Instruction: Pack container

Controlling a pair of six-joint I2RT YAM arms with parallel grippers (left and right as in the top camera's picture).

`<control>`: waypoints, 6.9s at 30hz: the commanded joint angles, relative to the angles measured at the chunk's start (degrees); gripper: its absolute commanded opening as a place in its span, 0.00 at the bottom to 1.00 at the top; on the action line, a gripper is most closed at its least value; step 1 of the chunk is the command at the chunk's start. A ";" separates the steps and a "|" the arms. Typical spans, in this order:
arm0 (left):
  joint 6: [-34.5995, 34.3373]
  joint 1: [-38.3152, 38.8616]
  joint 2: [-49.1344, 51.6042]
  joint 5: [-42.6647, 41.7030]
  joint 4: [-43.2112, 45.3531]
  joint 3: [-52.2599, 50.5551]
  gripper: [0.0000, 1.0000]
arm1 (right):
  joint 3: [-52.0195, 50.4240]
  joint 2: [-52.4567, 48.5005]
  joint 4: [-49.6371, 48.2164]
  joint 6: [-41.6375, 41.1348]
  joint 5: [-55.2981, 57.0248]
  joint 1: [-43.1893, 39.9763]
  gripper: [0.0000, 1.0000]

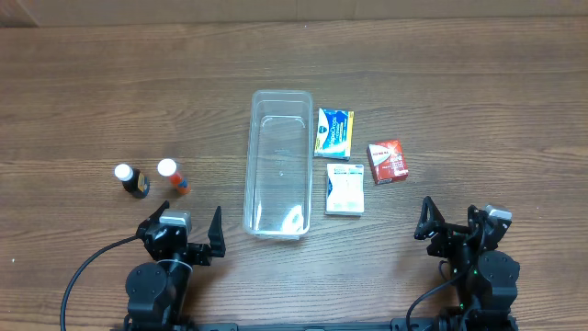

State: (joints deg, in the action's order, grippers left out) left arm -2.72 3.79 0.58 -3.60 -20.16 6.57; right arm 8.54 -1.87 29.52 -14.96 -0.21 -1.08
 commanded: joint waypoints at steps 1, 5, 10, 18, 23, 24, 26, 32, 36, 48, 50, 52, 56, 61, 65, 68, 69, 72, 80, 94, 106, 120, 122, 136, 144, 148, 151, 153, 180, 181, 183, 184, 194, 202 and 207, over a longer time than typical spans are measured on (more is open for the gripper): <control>1.46 0.35 -0.28 0.83 0.07 -0.50 1.00 | -0.24 0.61 1.03 0.35 -0.52 -0.17 1.00; 1.46 0.35 -0.28 0.83 0.07 -0.50 1.00 | -0.24 0.61 1.03 0.35 -0.52 -0.17 1.00; 1.46 0.35 -0.28 0.83 0.07 -0.50 1.00 | -0.24 0.61 1.03 0.37 -0.52 -0.17 1.00; 1.46 0.35 -0.28 0.83 0.07 -0.50 1.00 | -0.24 0.61 0.81 -0.11 -0.59 -0.17 1.00; 1.46 0.35 -0.28 0.83 0.07 -0.50 1.00 | -0.24 0.61 0.33 -0.11 -2.80 -0.17 1.00; 1.46 0.35 -0.28 0.83 0.07 -0.50 1.00 | -0.24 0.61 -0.31 -0.11 -4.48 -0.17 1.00; 1.46 0.35 -0.28 0.83 0.07 -0.50 1.00 | -0.22 0.61 -3.98 -0.09 -12.15 -0.17 1.00; 1.46 0.35 -0.28 0.83 0.07 -0.50 1.00 | 18.69 -9.29 -4.22 -0.28 -18.93 -0.17 1.00; 1.46 0.35 -0.28 0.83 0.07 -0.50 1.00 | 52.57 -40.13 16.37 -0.04 -20.92 -0.15 1.00; 1.46 0.35 -0.28 0.83 0.07 -0.50 1.00 | 86.09 -101.70 24.79 -7.80 -3.43 20.63 1.00; 1.46 0.35 -0.28 0.83 0.07 -0.50 1.00 | 86.09 -111.95 23.89 -10.29 0.83 22.40 1.00; 1.46 0.35 -0.28 0.83 0.07 -0.50 1.00 | 86.09 -116.50 21.84 -10.34 0.98 22.38 1.00; 1.46 0.35 -0.28 0.83 0.07 -0.50 1.00 | 86.03 -121.70 17.66 -8.68 -2.45 23.39 1.00; 1.46 0.35 -0.28 0.81 0.07 -0.50 1.00 | 85.94 -124.67 17.53 -8.92 0.83 25.03 1.00; 1.46 0.35 -0.28 0.83 0.07 -0.50 1.00 | 86.55 -126.03 19.17 -9.31 2.43 24.96 0.86; 1.46 0.35 -0.28 0.83 0.07 -0.50 1.00 | 91.27 -120.78 24.98 -9.31 6.34 25.14 0.74; 1.46 0.35 -0.28 0.83 0.07 -0.50 1.00 | 93.29 -119.12 27.61 -9.31 6.91 25.14 0.71; 1.46 0.35 -0.28 0.83 0.07 -0.50 1.00 | 100.00 -111.78 36.81 -9.31 6.75 25.27 0.68; 1.46 0.35 -0.28 0.83 0.07 -0.50 1.00 | 95.97 -108.85 29.70 -9.11 1.20 40.85 0.68; 1.46 0.35 -0.28 0.83 0.07 -0.50 1.00 | 98.31 -106.86 23.85 -10.67 4.68 40.83 1.00; 1.46 0.35 -0.28 0.83 0.07 -0.50 1.00 | 70.79 -102.51 37.33 -11.87 -7.41 32.09 1.00; 1.46 0.35 -0.28 0.83 0.07 -0.50 1.00 | 64.13 -103.06 24.35 -7.74 -0.63 28.55 1.00; 1.46 0.35 -0.28 0.83 0.07 -0.50 1.00 | 60.92 -103.06 22.12 -7.69 -2.78 28.55 1.00; 1.46 0.35 -0.28 0.81 0.07 -0.50 1.00 | 65.11 -102.27 26.88 -7.74 6.05 29.55 1.00; 1.46 0.35 -0.28 0.83 0.07 -0.50 1.00 | 59.49 -101.85 24.44 -7.54 4.61 29.62 1.00; 1.46 0.35 -0.28 0.83 0.07 -0.50 1.00 | 54.18 -101.85 21.18 -7.56 3.56 29.66 0.95; 1.46 0.35 -0.28 0.83 0.07 -0.50 1.00 | 58.23 -101.57 22.75 -7.56 3.54 29.97 0.85; 1.46 0.35 -0.28 0.83 0.07 -0.50 1.00 | 66.88 -101.07 26.99 -7.54 3.56 30.18 0.79; 1.46 0.35 -0.28 0.83 0.07 -0.50 1.00 | 82.95 -108.10 21.79 -36.76 -5.05 52.54 0.96; 1.46 0.35 -0.28 0.83 0.07 -0.50 1.00 | 83.73 -106.55 22.93 -35.69 -1.46 52.54 0.96; 1.46 0.35 -0.28 0.83 0.07 -0.50 1.00 | 85.13 -103.36 25.49 -33.70 4.61 52.33 0.98; 1.46 0.35 -0.28 0.83 0.07 -0.50 1.00 | 85.42 -101.18 25.59 -32.00 6.14 51.67 1.00; 1.46 0.35 -0.28 0.83 0.07 -0.50 1.00 | 85.40 -114.03 12.70 -28.41 -2.51 45.90 0.04; 1.46 0.35 -0.28 0.83 0.07 -0.50 1.00 | 85.29 -115.19 18.27 -26.32 -5.90 47.15 0.04; 1.46 0.35 -0.28 0.83 0.07 -0.50 1.00 | 85.35 -114.05 13.70 -20.52 -3.54 47.32 0.04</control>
State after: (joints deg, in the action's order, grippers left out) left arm -2.52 3.79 0.75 -3.36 -20.18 6.26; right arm 93.27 -117.60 47.79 -40.29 -5.54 47.07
